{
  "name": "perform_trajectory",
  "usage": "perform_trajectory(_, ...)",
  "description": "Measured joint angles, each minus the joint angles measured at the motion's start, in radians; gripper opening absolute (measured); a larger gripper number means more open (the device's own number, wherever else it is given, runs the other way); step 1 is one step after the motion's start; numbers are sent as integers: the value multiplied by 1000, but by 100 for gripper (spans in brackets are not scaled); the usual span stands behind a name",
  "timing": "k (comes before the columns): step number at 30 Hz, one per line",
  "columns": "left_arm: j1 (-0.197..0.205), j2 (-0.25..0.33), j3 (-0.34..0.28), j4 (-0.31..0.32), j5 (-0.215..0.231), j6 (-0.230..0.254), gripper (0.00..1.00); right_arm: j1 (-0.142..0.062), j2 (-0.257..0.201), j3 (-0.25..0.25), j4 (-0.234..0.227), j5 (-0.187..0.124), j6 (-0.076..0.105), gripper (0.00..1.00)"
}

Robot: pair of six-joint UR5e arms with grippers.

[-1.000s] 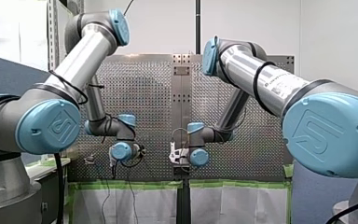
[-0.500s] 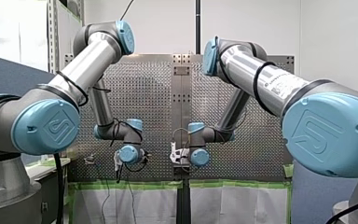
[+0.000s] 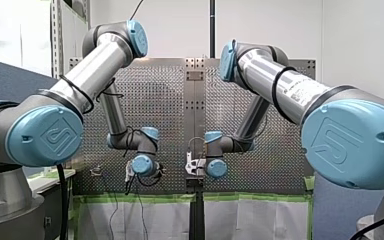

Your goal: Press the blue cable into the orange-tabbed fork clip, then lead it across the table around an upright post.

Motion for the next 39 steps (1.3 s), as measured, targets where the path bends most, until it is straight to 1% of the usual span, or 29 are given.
perform_trajectory(6,-2,4,-44,45,1,-3,100,-1,0,0,2,-3,-2,0)
perform_trajectory(9,-4,10,-51,61,0,-4,100,-1,0,0,6,-5,-4,0)
perform_trajectory(14,-9,33,-54,65,-15,-8,100,-2,0,0,9,-6,-5,0)
perform_trajectory(18,-13,62,-54,63,-25,-19,100,-2,1,0,9,-6,-6,0)
perform_trajectory(23,-14,74,-54,66,-27,-29,100,-1,0,0,9,-6,-8,0)
perform_trajectory(26,-16,76,-53,81,-26,-46,100,-1,0,0,9,-6,-8,0)
perform_trajectory(33,-13,76,-39,141,-25,-109,100,0,1,0,11,-6,-9,0)
perform_trajectory(36,-12,75,-23,147,-27,-135,100,1,1,0,10,-6,-9,0)
perform_trajectory(39,-11,74,-9,140,-41,-145,100,1,1,0,10,-6,-9,0)
